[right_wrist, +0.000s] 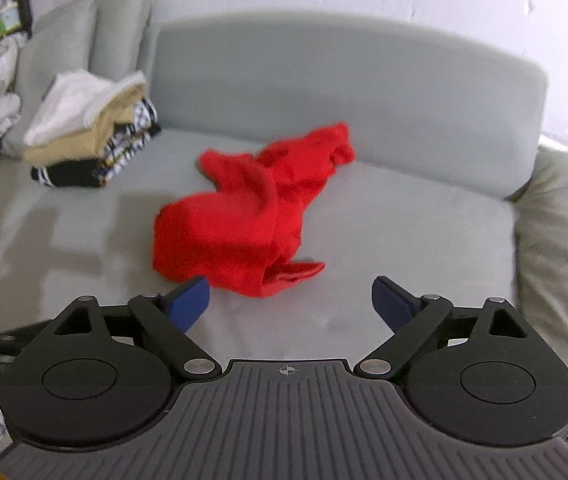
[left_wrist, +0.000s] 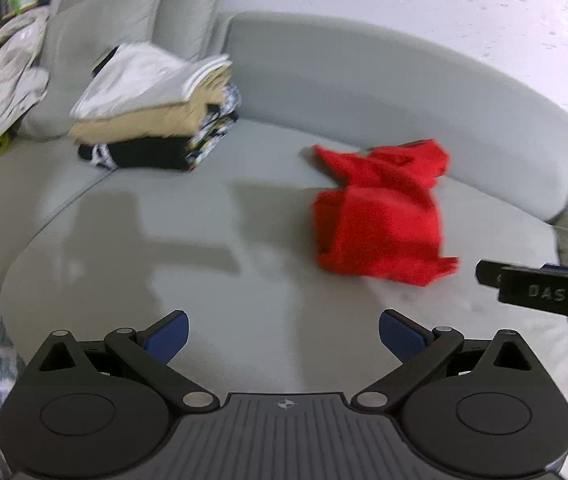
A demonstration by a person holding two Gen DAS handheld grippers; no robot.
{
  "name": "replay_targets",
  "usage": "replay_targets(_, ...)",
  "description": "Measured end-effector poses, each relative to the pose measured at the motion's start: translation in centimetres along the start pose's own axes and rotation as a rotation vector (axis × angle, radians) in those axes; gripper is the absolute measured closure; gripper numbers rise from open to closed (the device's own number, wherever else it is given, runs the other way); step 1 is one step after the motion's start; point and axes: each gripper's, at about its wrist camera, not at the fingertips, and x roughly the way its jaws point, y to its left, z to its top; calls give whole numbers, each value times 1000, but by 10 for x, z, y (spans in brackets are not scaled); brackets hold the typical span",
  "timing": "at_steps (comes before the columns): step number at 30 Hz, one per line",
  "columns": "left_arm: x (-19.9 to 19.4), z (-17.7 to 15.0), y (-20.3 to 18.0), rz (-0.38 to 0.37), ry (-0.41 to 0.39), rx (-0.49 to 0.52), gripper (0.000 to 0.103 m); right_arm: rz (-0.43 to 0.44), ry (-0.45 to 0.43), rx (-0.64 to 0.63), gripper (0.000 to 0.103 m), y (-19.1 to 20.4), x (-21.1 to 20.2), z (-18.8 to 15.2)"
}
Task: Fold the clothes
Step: 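Grasp the crumpled red shirt with the right gripper and lift it, then shake the red shirt with the right gripper and drop it on the sofa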
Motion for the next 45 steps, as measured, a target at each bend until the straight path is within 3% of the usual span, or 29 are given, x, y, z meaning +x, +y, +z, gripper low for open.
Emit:
replay_targets(3, 15, -1, 15, 19, 20, -34, 1, 44, 55, -5, 15, 7, 39, -1)
replay_targets(7, 28, -1, 34, 36, 36, -75, 2, 94, 9, 9, 9, 18, 83, 9)
replay_targets(9, 32, -1, 39, 34, 40, -91, 2, 106, 42, 47, 13, 17, 108, 12)
replay_targets(11, 34, -2, 41, 26, 40, -94, 2, 155, 124, 93, 69, 15, 129, 13)
replay_targets(12, 35, -2, 42, 23, 37, -93, 2, 181, 120, 101, 97, 15, 128, 13)
replay_targets(15, 34, -4, 38, 15, 31, -90, 2, 242, 75, 95, 98, 19, 115, 15)
replay_targets(20, 11, -1, 27, -12, -20, -61, 2, 293, -156, 213, 99, -2, 35, 55)
replay_targets(25, -25, -1, 19, -28, -79, -11, 2, 249, -393, 383, 99, -69, -82, 82)
replay_targets(27, -36, -4, 13, -48, -74, -1, 2, 195, -310, 553, 96, -110, -112, 69)
replay_targets(28, -39, -6, 8, -63, -64, 7, 2, 168, -259, 630, 79, -130, -124, 62)
replay_targets(30, -46, -11, -4, -102, -49, 36, 2, 101, -72, 659, 48, -153, -122, 40)
replay_targets(32, -53, -19, -19, -140, -38, 79, 2, 27, 96, 643, 48, -168, -118, 12)
replay_targets(35, -60, -29, -36, -185, -17, 114, 2, -23, 174, 578, 47, -166, -135, -37)
replay_targets(39, -61, -36, -57, -233, 4, 152, 2, 1, 153, 614, 44, -171, -153, -78)
replay_targets(42, -59, -40, -68, -238, 19, 185, 2, -14, 89, 617, 41, -180, -145, -82)
replay_targets(45, -56, -44, -68, -243, 26, 194, 2, -100, 15, 612, 24, -192, -124, -79)
